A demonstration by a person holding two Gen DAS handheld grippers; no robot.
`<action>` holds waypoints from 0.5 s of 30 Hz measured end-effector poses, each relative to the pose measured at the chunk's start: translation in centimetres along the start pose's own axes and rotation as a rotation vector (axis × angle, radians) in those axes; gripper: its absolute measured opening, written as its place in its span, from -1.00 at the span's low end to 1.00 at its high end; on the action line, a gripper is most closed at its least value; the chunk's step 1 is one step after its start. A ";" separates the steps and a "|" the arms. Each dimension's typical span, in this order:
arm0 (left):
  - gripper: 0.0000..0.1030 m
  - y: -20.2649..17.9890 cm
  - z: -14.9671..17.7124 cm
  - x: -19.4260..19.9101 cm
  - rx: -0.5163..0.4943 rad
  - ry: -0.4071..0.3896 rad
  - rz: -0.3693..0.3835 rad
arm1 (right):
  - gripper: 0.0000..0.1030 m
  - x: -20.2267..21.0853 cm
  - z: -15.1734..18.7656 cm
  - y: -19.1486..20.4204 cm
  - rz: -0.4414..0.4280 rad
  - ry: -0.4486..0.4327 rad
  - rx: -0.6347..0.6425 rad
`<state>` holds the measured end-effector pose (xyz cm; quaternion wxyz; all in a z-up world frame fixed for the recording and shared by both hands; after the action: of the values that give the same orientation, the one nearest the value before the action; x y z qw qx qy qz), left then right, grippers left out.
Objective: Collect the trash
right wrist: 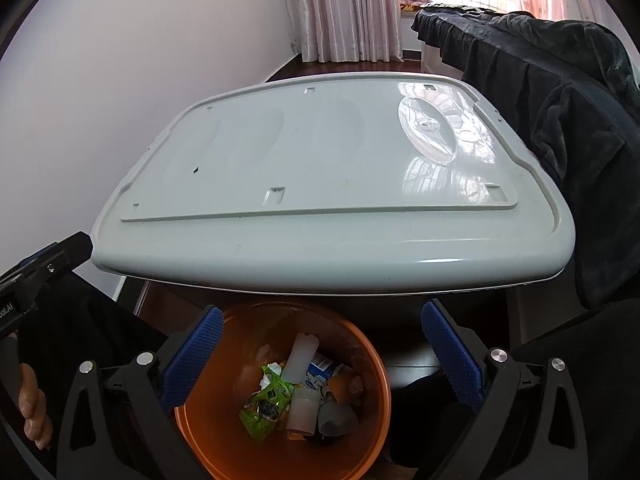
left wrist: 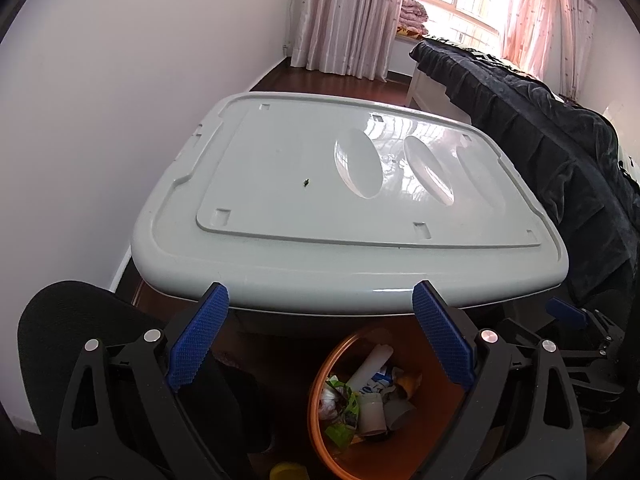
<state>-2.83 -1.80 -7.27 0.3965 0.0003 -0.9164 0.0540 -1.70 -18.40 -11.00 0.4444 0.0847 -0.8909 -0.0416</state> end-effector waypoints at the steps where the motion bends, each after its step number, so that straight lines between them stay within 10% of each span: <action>1: 0.76 0.0 0.0 0.0 -0.002 0.002 0.001 | 0.90 0.0 0.0 0.0 0.000 0.000 0.000; 15: 0.78 0.2 0.2 -0.2 0.018 0.014 -0.001 | 0.90 -0.1 0.4 0.1 -0.002 0.011 0.000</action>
<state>-2.85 -1.62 -7.58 0.4028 0.0041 -0.9132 0.0620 -1.98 -18.32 -11.36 0.4493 0.0860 -0.8883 -0.0417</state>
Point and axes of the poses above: each gripper's, at about its wrist camera, not at the fingertips, and x roughly against the way its jaws point, y to its left, z to its underside, the point moved 10 cm from there along -x, roughly the way its jaws point, and after that the axes turned 2 degrees about -y, right-handed, at the moved point
